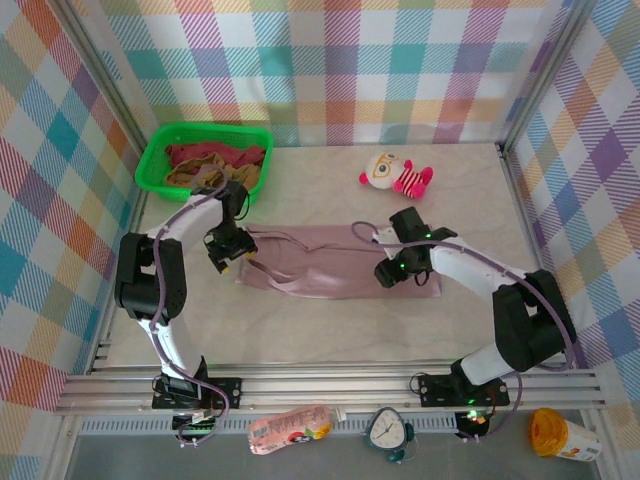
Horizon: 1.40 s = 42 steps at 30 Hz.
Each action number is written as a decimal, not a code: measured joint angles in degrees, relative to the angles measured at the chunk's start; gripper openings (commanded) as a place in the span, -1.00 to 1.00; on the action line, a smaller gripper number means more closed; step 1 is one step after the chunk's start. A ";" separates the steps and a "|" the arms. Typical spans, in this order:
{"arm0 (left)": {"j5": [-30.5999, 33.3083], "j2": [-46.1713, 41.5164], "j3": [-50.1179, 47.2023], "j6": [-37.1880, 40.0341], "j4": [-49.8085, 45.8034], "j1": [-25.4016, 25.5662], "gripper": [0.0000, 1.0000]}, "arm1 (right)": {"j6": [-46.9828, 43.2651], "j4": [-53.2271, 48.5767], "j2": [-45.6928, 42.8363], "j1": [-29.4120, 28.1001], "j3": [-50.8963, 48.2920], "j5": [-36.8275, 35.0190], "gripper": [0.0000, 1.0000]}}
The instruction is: Fold and stack the tank tops
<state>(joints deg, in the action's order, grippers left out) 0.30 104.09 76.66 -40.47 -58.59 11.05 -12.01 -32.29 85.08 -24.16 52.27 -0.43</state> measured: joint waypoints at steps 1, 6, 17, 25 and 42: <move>0.02 -0.28 0.00 0.35 -0.70 0.00 0.30 | -0.02 -0.46 -0.28 1.42 0.00 -0.31 0.17; -0.26 -4.52 0.00 1.16 -3.91 0.98 0.30 | -0.66 -2.51 -1.11 6.86 0.00 -1.40 0.17; -8.50 -2.58 3.32 -2.75 -1.31 19.69 -0.01 | -2.62 -5.88 -0.55 13.22 -1.40 -2.32 0.07; -13.33 12.98 12.09 -2.89 5.35 28.55 -0.30 | -4.37 -5.73 5.44 14.47 -1.42 -4.13 -0.03; -12.13 17.27 13.84 -1.49 6.43 21.97 -0.09 | -6.27 -6.58 7.19 14.45 -0.90 -5.07 0.10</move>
<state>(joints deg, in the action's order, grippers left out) -11.84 121.36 90.50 -41.95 -52.16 33.01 -18.28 -38.87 92.27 -9.72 51.37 -5.50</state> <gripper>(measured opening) 0.399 0.527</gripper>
